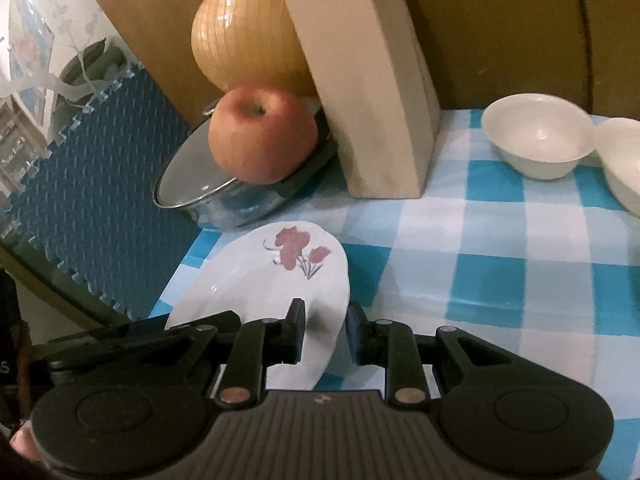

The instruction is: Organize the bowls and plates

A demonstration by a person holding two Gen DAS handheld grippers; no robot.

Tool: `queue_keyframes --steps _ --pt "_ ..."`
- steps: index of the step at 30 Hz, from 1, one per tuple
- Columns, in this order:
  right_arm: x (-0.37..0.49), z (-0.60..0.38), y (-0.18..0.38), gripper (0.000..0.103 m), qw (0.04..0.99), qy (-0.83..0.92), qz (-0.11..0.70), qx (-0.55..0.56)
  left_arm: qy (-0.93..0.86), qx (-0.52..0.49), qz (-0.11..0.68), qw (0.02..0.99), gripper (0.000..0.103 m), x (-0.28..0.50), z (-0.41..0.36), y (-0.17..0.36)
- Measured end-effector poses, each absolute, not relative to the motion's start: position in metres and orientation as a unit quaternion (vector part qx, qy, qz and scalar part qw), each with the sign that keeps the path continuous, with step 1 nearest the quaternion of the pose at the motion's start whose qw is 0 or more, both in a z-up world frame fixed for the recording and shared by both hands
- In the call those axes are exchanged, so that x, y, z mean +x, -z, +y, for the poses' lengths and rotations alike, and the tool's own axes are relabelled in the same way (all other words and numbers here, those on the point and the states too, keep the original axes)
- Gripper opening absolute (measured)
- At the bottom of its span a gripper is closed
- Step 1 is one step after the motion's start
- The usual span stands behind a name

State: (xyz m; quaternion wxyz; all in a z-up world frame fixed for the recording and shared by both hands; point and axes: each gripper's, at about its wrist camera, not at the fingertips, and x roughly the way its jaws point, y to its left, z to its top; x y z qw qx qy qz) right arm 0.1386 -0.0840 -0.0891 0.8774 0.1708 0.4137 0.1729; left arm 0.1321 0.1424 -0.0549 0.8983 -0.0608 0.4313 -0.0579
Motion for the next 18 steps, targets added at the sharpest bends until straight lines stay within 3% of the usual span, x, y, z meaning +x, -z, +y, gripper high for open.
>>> queue_keyframes --steps 18 --pt "0.05 -0.157 0.061 0.016 0.888 -0.119 0.401 0.189 0.132 -0.002 0.416 0.9 0.088 0.072 0.061 0.031"
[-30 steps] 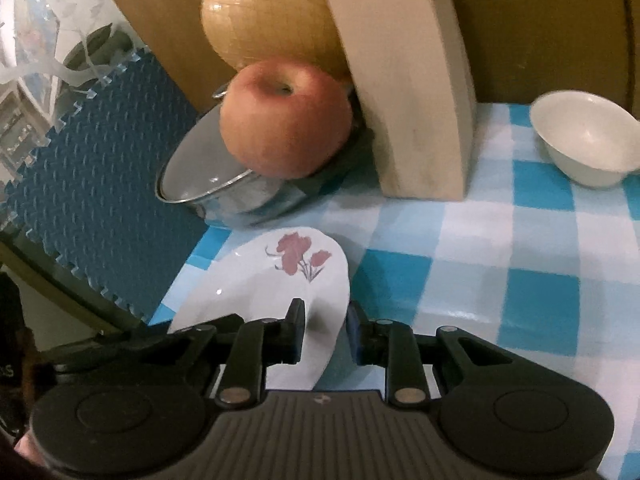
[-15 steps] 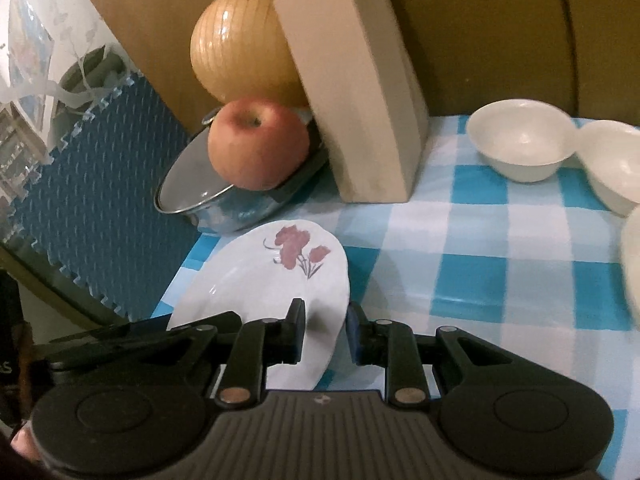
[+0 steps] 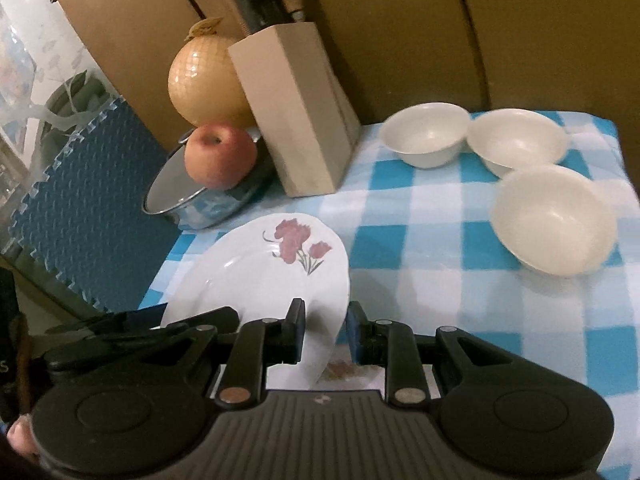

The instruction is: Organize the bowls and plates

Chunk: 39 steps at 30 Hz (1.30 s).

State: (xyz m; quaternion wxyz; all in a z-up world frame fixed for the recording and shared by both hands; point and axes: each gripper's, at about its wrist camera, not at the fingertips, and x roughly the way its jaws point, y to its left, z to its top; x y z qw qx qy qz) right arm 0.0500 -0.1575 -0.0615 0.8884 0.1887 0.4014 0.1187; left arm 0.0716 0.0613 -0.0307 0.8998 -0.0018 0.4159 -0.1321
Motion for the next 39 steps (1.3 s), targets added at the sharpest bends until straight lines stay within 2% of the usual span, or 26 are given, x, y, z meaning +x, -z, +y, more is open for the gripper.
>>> queue_keyframes --steps 20,39 --pt "-0.032 -0.207 0.068 0.016 0.884 -0.078 0.406 0.217 0.169 0.056 0.408 0.895 0.089 0.005 0.004 0.033" --pt "-0.049 -0.21 0.082 0.017 0.878 -0.07 0.424 0.209 0.172 0.087 0.416 0.889 0.089 -0.009 -0.008 0.045"
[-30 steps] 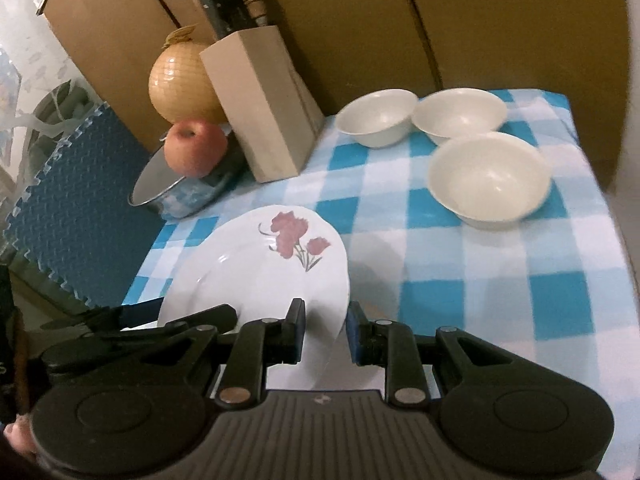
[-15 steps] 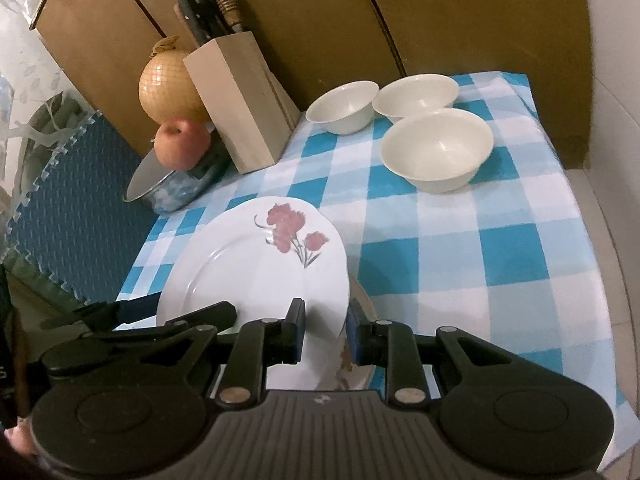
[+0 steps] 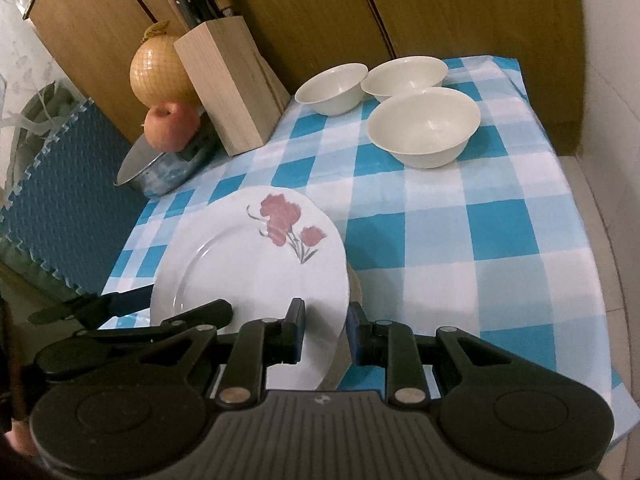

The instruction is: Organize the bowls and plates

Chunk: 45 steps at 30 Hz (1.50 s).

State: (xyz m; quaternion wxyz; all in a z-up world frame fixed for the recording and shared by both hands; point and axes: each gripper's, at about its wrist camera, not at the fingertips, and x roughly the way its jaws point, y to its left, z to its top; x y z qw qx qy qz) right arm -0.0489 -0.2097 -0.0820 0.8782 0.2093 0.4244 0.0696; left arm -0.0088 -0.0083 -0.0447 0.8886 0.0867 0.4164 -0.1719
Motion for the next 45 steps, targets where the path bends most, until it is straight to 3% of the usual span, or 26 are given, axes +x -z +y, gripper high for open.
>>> queue_keyframes --steps 9,14,17,45 --pt "-0.048 -0.212 0.084 0.017 0.878 -0.066 0.426 0.207 0.176 0.104 0.425 0.882 0.089 -0.008 -0.013 0.051" --pt "-0.048 -0.214 0.086 0.016 0.878 -0.067 0.428 0.203 0.185 0.115 0.426 0.878 0.077 -0.009 -0.014 0.053" --pt "-0.047 -0.216 0.086 0.016 0.879 -0.06 0.428 0.203 0.179 0.139 0.393 0.891 0.087 -0.016 -0.019 0.044" --pt "-0.039 -0.174 0.054 0.017 0.927 -0.079 0.346 0.125 0.109 0.17 0.346 0.916 0.096 0.0 -0.011 0.033"
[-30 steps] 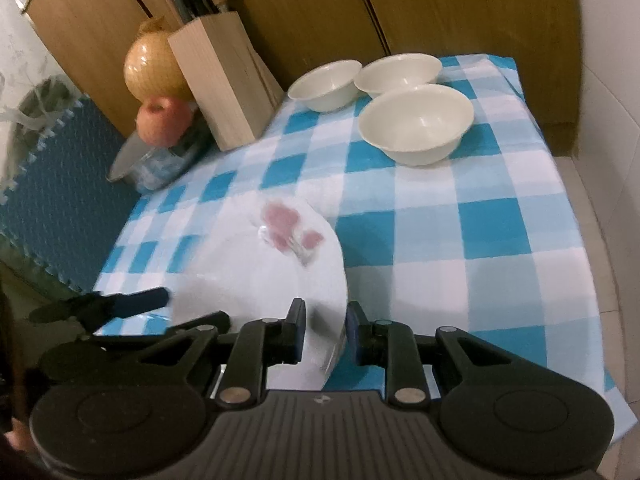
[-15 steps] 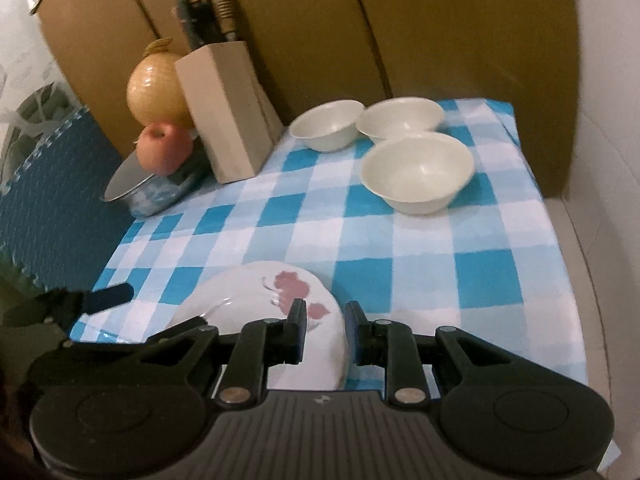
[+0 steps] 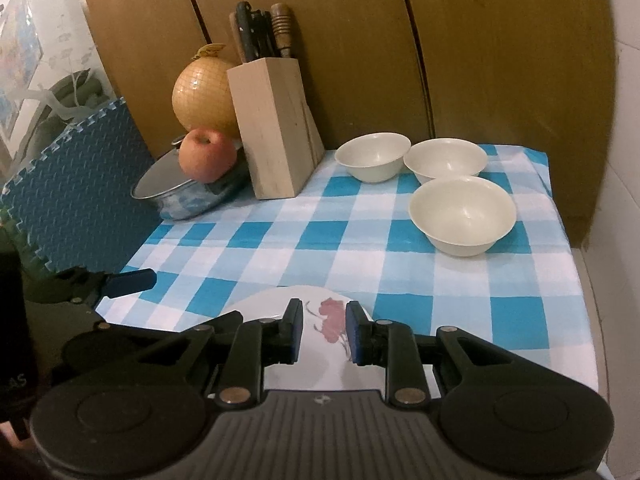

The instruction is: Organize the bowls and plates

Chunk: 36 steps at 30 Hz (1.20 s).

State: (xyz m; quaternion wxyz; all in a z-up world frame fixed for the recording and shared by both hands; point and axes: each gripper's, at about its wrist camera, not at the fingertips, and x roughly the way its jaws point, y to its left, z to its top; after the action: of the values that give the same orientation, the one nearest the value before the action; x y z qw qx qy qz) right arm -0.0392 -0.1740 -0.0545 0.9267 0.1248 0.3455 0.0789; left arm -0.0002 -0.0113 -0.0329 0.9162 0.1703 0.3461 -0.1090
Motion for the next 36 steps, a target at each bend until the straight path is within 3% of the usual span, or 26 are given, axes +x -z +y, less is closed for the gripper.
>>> queue_keyframes --steps 36 --pt "-0.0365 -0.1725 0.06 0.018 0.924 -0.084 0.353 0.122 0.082 0.186 0.337 0.919 0.098 0.0051 -0.0096 0.0345"
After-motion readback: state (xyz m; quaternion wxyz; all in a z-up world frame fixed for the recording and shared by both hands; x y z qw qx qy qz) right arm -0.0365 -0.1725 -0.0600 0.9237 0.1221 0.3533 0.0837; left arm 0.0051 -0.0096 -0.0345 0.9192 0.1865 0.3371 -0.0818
